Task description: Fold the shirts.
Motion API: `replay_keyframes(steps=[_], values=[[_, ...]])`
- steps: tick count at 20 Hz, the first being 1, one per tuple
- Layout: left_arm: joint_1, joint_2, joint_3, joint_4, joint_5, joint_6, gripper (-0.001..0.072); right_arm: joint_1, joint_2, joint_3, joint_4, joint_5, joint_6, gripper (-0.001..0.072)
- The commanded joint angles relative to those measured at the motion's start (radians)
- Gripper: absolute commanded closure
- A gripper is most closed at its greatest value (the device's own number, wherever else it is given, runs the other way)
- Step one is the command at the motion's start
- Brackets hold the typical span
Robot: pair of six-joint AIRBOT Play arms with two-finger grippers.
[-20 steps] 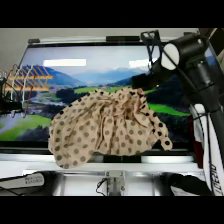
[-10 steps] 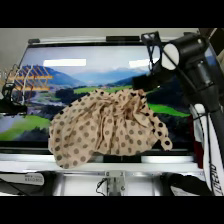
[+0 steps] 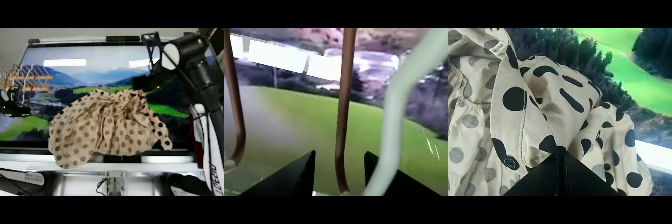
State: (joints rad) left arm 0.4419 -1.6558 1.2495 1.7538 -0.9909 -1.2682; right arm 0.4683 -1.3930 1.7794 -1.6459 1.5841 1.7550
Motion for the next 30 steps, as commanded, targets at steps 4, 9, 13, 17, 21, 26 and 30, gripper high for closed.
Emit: replay_keyframes(steps=[4, 9, 13, 17, 21, 26, 30], values=[[0.0, -0.019, 0.008, -0.007, 0.023, 0.0, 0.0659, 0.001, 0.0, 0.0, 0.042, 0.014, 0.006, 0.0659], [-0.025, 0.004, 0.077, -0.04, 0.021, 0.0, 0.0664, 0.001, 0.0, 0.0, 0.04, 0.013, 0.006, 0.0658], [-0.065, 0.066, 0.115, -0.052, 0.014, -0.034, 0.0667, 0.001, 0.0, 0.0, 0.04, 0.013, 0.006, 0.0659], [-0.069, 0.171, 0.115, -0.053, 0.021, -0.178, 0.0667, 0.001, 0.0, 0.0, 0.009, 0.013, -0.007, 0.0659], [-0.138, 0.318, 0.115, -0.1, 0.022, -0.222, 0.0667, 0.001, 0.001, 0.049, -0.066, 0.015, -0.025, 0.0659], [-0.468, 0.528, 0.115, -0.203, -0.037, -0.167, 0.0667, 0.001, 0.001, 0.213, -0.246, 0.012, -0.026, 0.0659], [-0.837, 0.605, 0.115, -0.202, -0.313, -0.115, 0.0667, 0.001, 0.003, 0.259, -0.318, 0.014, -0.051, 0.0659]])
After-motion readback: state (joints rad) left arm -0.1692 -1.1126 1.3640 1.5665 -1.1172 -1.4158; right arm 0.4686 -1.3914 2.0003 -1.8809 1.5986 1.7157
